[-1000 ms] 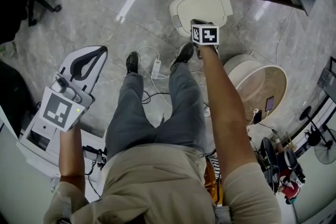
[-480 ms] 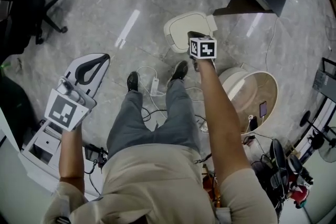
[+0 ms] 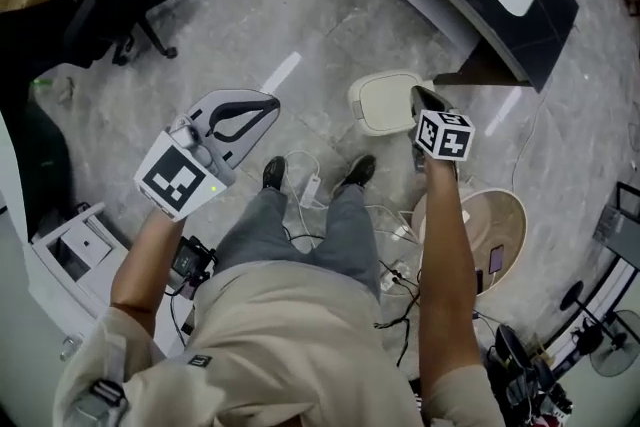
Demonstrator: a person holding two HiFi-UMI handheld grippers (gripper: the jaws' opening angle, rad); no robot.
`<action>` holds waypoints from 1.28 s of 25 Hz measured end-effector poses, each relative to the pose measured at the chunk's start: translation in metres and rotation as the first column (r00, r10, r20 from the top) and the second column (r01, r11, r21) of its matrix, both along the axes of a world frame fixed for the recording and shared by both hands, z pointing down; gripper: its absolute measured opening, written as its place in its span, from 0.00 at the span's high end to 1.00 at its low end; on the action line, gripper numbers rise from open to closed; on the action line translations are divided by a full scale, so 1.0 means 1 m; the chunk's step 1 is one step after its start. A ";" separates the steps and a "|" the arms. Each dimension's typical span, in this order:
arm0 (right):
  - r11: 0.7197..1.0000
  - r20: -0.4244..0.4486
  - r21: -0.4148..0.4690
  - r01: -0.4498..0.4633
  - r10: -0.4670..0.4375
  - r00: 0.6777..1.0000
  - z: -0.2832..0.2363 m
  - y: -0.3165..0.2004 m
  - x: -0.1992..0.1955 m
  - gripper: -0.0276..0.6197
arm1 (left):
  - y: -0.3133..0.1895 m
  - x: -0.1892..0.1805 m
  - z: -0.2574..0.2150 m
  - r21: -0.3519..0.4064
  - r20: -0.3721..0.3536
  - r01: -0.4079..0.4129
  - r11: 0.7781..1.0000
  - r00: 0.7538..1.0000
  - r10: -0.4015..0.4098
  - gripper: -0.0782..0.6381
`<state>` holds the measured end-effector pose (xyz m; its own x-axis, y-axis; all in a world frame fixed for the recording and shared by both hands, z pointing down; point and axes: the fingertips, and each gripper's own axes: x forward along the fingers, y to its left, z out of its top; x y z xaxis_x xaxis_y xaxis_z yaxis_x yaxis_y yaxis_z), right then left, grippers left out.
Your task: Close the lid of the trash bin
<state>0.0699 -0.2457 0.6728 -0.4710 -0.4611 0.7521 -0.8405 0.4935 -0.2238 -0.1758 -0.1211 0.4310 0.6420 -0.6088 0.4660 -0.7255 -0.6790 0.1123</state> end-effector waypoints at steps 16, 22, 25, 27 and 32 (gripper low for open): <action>0.924 0.099 0.381 -0.022 -0.017 0.995 -0.266 0.011 0.007 0.92 | -0.013 0.005 -0.097 0.214 0.046 -0.102 0.972 0.994 0.095 0.87; 0.856 0.144 0.513 -0.064 -0.013 0.989 -0.371 0.054 0.022 0.92 | 0.000 0.011 -0.140 0.231 -0.019 -0.071 0.970 0.997 0.077 0.87; 0.795 0.142 0.601 -0.081 -0.007 0.990 -0.421 0.079 0.034 0.92 | 0.002 0.016 -0.157 0.257 -0.015 -0.086 0.963 0.996 0.092 0.87; 0.741 0.117 0.666 -0.082 0.005 0.993 -0.450 0.098 0.042 0.92 | 0.004 0.019 -0.165 0.276 -0.012 -0.097 0.956 0.994 0.104 0.87; 0.656 0.108 0.746 -0.110 0.044 0.993 -0.501 0.145 0.058 0.92 | 0.011 0.025 -0.191 0.370 -0.015 -0.116 0.922 0.991 0.131 0.87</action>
